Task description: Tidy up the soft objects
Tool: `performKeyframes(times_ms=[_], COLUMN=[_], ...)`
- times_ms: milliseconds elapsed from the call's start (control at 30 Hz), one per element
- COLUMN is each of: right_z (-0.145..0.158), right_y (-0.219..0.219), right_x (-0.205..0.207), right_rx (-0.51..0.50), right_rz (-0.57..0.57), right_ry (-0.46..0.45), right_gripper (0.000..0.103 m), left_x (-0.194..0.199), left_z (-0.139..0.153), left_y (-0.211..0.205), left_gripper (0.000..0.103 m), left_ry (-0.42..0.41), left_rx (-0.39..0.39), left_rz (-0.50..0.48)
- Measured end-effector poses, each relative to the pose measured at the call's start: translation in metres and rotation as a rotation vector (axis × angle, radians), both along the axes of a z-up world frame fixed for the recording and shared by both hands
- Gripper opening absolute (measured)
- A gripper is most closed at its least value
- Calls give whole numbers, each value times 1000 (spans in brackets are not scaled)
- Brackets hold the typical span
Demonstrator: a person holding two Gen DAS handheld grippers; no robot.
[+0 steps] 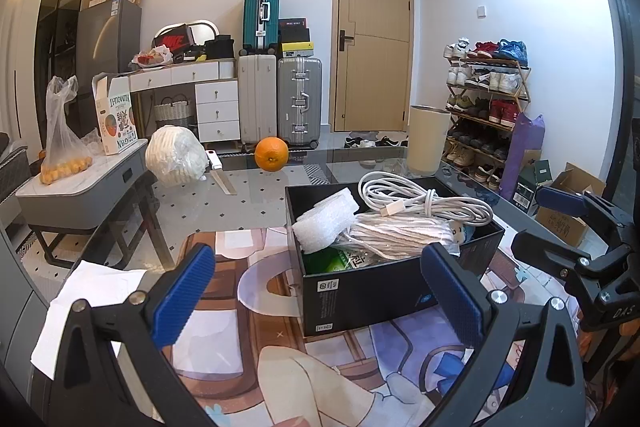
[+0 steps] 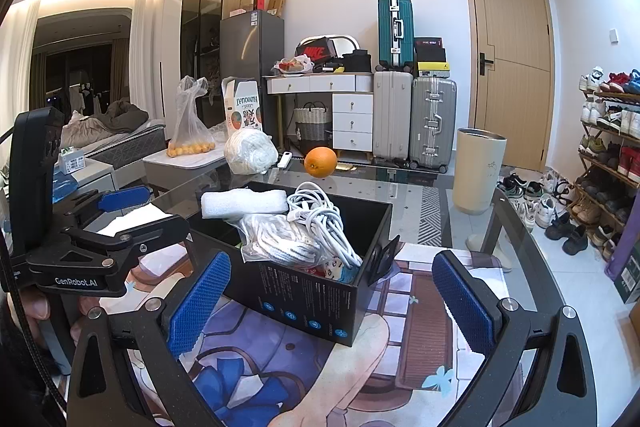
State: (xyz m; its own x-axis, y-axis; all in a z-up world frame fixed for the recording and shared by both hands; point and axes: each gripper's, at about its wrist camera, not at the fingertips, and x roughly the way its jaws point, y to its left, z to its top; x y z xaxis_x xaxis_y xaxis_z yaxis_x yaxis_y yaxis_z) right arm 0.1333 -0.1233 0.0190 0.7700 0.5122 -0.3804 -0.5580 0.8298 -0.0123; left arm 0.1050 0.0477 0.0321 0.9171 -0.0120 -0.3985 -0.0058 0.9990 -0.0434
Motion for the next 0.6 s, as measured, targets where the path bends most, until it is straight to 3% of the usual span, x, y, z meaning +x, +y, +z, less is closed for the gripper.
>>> performKeyframes(times_ms=[600], right_z=[-1], right_y=[1], right_x=[1], right_rx=[4], right_rz=[-1], right_ry=[5], right_gripper=[103], left_x=[-1], left_z=[2], left_y=[-1], left_gripper=[103], left_ry=[-8], left_rx=[2], left_rz=[1])
